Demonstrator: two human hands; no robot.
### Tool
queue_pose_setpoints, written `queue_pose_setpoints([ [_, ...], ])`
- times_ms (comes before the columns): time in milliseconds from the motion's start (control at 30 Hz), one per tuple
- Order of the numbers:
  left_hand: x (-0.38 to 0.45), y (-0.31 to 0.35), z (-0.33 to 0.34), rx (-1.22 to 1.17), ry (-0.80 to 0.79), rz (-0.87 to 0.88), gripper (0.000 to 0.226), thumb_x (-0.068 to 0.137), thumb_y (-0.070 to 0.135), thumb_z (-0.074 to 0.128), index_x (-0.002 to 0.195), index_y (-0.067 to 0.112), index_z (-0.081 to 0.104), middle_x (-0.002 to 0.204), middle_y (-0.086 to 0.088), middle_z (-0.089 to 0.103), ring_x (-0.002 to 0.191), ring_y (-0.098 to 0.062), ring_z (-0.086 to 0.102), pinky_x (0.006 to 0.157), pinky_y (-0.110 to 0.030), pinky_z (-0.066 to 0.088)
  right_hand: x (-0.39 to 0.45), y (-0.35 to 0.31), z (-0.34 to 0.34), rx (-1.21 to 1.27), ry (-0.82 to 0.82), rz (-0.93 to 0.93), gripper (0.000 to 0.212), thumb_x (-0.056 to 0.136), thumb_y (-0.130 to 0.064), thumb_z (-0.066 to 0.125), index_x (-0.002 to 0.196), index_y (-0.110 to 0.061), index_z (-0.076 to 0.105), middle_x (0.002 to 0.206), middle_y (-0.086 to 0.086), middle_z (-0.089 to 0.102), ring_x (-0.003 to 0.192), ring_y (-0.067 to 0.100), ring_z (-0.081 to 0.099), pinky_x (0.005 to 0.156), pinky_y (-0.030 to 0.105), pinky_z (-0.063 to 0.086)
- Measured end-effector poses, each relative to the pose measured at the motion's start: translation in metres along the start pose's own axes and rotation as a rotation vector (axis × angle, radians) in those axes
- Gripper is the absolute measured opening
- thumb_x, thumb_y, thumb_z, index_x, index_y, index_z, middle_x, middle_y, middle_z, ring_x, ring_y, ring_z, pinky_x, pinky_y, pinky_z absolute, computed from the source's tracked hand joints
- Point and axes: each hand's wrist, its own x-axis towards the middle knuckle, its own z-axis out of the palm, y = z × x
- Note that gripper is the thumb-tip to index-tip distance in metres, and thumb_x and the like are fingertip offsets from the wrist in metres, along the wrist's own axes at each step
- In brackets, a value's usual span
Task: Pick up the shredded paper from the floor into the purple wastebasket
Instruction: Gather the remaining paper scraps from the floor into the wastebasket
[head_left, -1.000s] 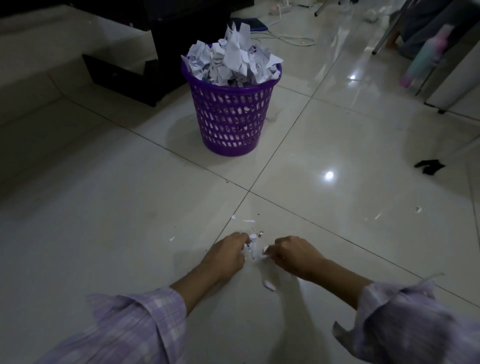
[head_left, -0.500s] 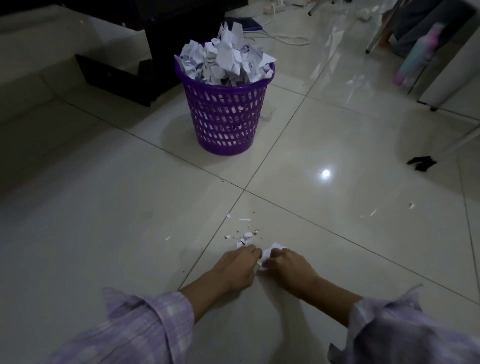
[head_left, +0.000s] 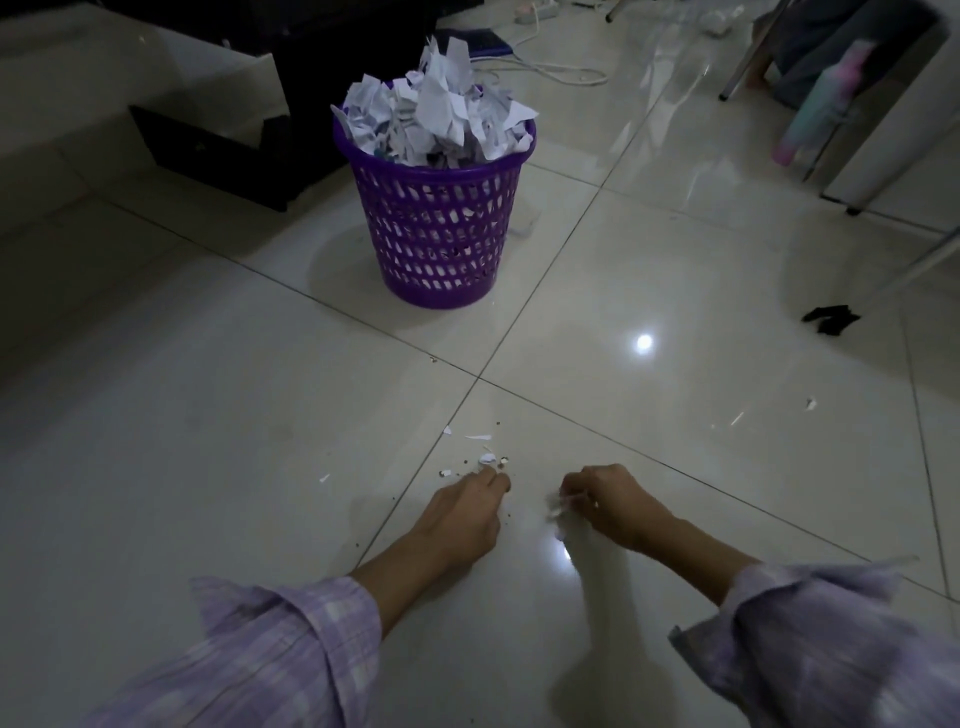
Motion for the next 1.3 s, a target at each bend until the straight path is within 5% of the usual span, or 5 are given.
queue_pose_setpoints([
  [233, 0.006, -0.008, -0.006, 0.045, 0.016, -0.023, 0.04, 0.091, 0.01, 0.043, 0.131, 0.013, 0.043, 0.135, -0.006, 0.045, 0.119, -0.024, 0.048, 0.092, -0.033, 0.041, -0.028, -0.005, 0.022, -0.093, 0.027, -0.156, 0.03, 0.089, -0.042, 0.06, 0.107, -0.021, 0.072, 0.113, 0.0, 0.065, 0.099, 0.018, 0.062, 0.081, 0.034, 0.053],
  [467, 0.007, -0.022, -0.016, 0.13, 0.028, -0.104, 0.034, 0.093, 0.014, 0.042, 0.126, 0.012, 0.045, 0.127, -0.006, 0.047, 0.115, -0.024, 0.049, 0.087, -0.034, 0.041, 0.005, 0.002, 0.019, -0.197, -0.063, -0.142, 0.021, 0.092, -0.016, 0.054, 0.107, -0.016, 0.069, 0.102, 0.005, 0.067, 0.093, 0.022, 0.064, 0.079, 0.034, 0.053],
  [767, 0.016, -0.042, -0.036, 0.134, 0.044, -0.235, 0.04, 0.091, 0.009, 0.045, 0.13, 0.009, 0.043, 0.132, -0.01, 0.043, 0.118, -0.026, 0.045, 0.092, -0.034, 0.04, 0.084, -0.046, -0.004, -0.031, 0.181, -0.007, 0.018, 0.089, -0.02, 0.055, 0.084, -0.008, 0.068, 0.08, 0.013, 0.068, 0.076, 0.03, 0.063, 0.065, 0.037, 0.052],
  [1100, 0.001, -0.06, -0.031, 0.193, -0.142, -0.113, 0.058, 0.079, 0.05, 0.066, 0.118, 0.012, 0.047, 0.124, -0.008, 0.047, 0.114, -0.025, 0.045, 0.091, -0.034, 0.035, 0.104, -0.077, 0.016, -0.198, 0.018, -0.106, 0.026, 0.09, -0.009, 0.051, 0.109, -0.012, 0.068, 0.105, 0.009, 0.062, 0.095, 0.028, 0.063, 0.076, 0.033, 0.05],
  [1300, -0.003, -0.064, -0.025, 0.187, -0.117, -0.115, 0.055, 0.081, 0.046, 0.065, 0.119, 0.011, 0.046, 0.126, -0.009, 0.046, 0.118, -0.025, 0.043, 0.094, -0.034, 0.033, 0.065, -0.091, 0.028, -0.225, -0.087, -0.162, 0.037, 0.095, -0.036, 0.047, 0.126, -0.02, 0.057, 0.123, 0.005, 0.054, 0.111, 0.026, 0.054, 0.085, 0.033, 0.047],
])
